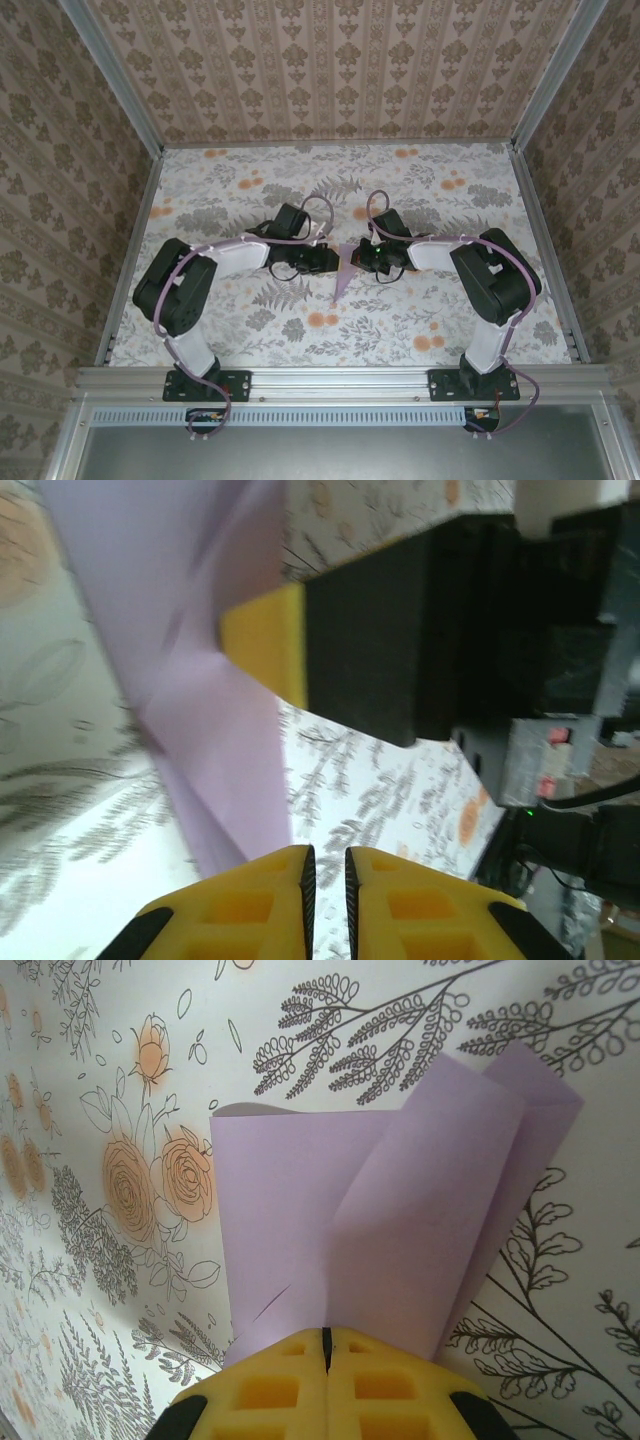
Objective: Fold a paper plane with a square sheet of paper (fold left side to right side)
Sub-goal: Fold the wing for the fifth time at the center of the table.
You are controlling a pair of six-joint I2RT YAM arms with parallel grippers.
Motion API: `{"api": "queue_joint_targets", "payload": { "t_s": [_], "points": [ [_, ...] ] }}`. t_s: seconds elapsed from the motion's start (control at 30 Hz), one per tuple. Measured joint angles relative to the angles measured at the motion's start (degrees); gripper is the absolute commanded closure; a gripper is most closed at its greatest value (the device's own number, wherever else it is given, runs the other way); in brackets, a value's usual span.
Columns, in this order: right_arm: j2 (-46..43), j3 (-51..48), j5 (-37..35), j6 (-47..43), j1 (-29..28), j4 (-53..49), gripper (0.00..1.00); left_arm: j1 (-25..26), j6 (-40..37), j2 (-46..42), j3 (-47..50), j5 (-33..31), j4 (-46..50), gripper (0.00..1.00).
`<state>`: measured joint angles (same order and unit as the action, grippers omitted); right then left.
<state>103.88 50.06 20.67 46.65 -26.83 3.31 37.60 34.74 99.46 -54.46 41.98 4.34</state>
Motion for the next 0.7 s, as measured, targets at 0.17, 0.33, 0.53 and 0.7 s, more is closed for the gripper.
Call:
{"api": "queue_joint_targets", "payload": {
  "t_s": [0.17,0.33,0.53,0.7],
  "points": [
    [0.00,0.00,0.15,0.00,0.00,0.00,1.00,2.58,3.23,0.00,0.66,1.86,-1.44,0.82],
    [0.00,0.00,0.15,0.00,0.00,0.00,1.00,3.63,4.33,0.57,0.66,2.38,-2.27,0.82],
    [0.00,0.00,0.17,-0.02,0.02,0.00,1.00,4.37,4.31,3.72,0.66,2.12,-2.14,0.81],
    [0.00,0.00,0.17,-0.04,0.02,-0.02,1.00,4.42,4.26,4.00,0.66,1.09,-1.33,0.81]
  ]
}}
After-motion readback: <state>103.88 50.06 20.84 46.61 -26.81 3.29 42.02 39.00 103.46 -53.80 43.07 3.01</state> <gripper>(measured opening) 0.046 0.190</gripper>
